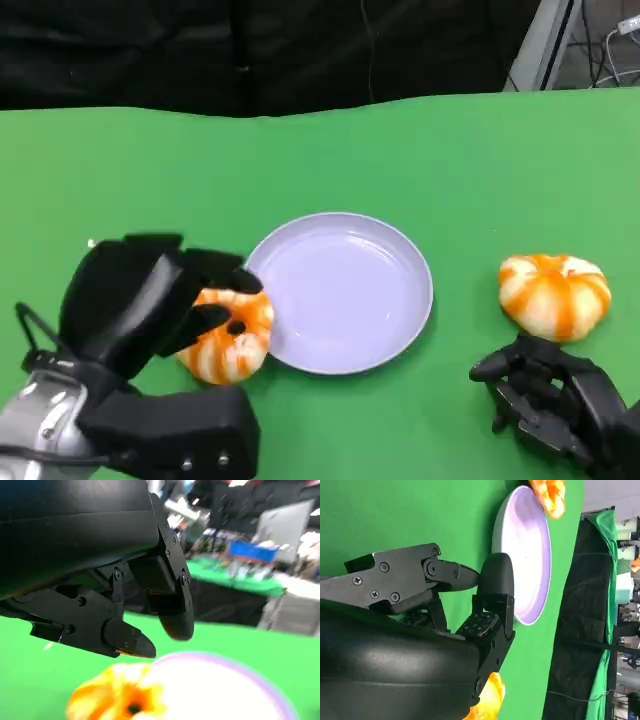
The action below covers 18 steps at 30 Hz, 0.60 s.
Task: Grasp the bread from the table and place it into the plate.
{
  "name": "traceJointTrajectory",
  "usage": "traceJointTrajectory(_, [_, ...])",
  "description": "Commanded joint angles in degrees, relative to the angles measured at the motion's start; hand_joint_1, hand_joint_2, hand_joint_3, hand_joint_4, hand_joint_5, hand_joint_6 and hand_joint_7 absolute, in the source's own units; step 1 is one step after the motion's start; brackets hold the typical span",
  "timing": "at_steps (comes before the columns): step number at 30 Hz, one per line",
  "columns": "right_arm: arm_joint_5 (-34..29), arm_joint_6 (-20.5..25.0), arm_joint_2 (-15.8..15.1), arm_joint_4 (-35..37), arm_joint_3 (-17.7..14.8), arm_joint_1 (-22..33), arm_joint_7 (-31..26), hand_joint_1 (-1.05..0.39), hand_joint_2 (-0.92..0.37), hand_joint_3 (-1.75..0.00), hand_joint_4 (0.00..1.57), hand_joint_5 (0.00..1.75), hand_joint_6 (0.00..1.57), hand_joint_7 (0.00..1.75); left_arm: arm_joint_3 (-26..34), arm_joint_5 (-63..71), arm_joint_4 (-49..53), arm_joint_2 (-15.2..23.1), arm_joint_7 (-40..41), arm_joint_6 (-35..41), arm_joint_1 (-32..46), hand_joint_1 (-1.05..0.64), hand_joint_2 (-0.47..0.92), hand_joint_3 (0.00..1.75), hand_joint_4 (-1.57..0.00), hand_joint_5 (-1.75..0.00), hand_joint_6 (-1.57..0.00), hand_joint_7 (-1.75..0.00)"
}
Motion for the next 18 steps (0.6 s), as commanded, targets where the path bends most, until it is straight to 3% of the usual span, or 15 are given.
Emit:
traceJointTrajectory(1, [-0.2, 0.5, -0.5, 0.0, 0.0, 1.0, 0.2, -0.27, -0.92, -0.45, 0.67, 1.74, 0.76, 1.06, 0.9, -0.5, 1.7, 1.3, 1.2, -1.0, 0.7, -0.23, 0.92, 0.03, -0.95, -0.17, -0.95, 0.00])
traceJointTrajectory(4, [0.2, 0.6, -0.7, -0.2, -0.2, 1.1, 0.9, -0.25, -0.92, -0.45, 0.66, 1.74, 0.75, 1.06, 1.0, -0.5, 4.4, 2.2, 2.4, -2.5, 1.7, -0.41, 0.92, 0.08, -0.74, -0.03, -0.74, 0.00])
traceJointTrajectory(14, [-0.2, 0.6, -0.7, -0.1, -0.2, 1.1, 0.5, -0.26, -0.92, -0.45, 0.66, 1.75, 0.75, 1.06, 0.5, -2.7, 11.4, 3.4, 4.1, -8.2, 0.9, -0.71, 0.92, 0.14, -0.46, 0.00, -0.52, 0.00])
traceJointTrajectory(18, [0.2, 0.6, -0.6, 0.1, -0.3, 1.0, 0.9, -0.26, -0.92, -0.45, 0.66, 1.74, 0.75, 1.06, 0.1, -4.0, 12.2, 4.0, 1.8, -8.9, 0.7, -0.83, 0.92, 0.17, -0.26, 0.00, -0.39, 0.00])
